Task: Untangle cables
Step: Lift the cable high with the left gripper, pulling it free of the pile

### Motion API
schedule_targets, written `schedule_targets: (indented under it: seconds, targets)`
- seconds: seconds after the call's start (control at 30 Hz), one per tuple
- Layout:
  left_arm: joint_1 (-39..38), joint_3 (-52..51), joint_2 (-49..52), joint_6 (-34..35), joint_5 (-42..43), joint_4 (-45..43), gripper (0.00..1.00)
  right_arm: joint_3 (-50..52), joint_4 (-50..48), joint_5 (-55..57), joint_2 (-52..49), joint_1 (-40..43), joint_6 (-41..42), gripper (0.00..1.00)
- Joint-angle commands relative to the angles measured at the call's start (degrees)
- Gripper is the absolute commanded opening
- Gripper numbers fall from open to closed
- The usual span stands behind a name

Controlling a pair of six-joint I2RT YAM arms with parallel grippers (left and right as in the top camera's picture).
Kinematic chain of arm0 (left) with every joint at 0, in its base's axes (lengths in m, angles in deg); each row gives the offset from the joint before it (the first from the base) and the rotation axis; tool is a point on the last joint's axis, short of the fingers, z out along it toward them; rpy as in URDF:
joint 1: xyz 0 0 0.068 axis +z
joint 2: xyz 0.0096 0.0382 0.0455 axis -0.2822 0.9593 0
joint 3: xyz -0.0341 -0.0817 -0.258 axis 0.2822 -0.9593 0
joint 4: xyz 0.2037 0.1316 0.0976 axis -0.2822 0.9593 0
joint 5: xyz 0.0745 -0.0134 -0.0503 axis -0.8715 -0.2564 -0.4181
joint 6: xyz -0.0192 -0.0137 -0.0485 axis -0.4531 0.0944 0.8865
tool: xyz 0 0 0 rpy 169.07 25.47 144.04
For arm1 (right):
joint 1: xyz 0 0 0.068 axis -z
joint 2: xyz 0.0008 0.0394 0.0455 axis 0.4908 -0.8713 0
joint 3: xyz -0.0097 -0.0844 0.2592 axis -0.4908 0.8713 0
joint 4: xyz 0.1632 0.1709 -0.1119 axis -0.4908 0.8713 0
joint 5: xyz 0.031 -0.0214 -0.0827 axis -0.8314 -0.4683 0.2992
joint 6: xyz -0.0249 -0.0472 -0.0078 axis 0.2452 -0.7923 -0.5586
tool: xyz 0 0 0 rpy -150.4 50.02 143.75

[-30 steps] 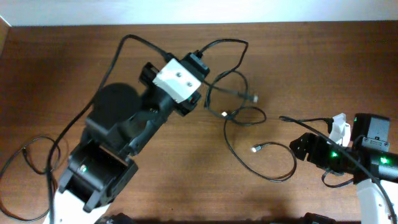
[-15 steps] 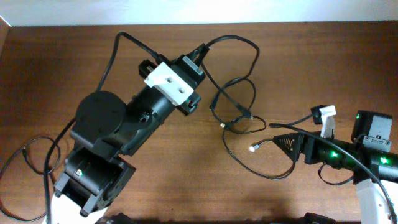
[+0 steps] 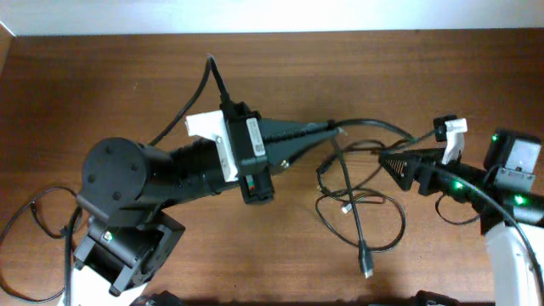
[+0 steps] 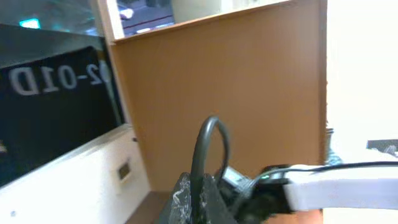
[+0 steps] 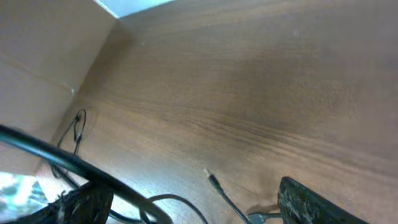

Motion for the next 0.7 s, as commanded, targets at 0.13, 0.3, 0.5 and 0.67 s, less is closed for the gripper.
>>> schedule_targets:
  seconds: [0.13,0.3,0.5,0.67]
  targets:
    - [0.35,0.96,-3.23,4.33,6.25,-1.84,0.0,-0.46,-0.09,20.04,-8.92,0.33,13.07,0.83]
    - [0.35,0.96,-3.39,2.58,-1.88,2.19,0.0,-0.46,0.17,0.96,-8.13,0.33,6.43,0.83]
    - [0.35,0.96,-1.44,1.05,-13.88,7.04,0.0,-0.46,5.6,-9.38,-4.52,0.31,-5.09,0.83]
    - [0.28,0.96,0.68,1.81,-20.31,7.17,0.0,-0.46,11.15,-14.38,-1.36,0.31,-13.66,0.83]
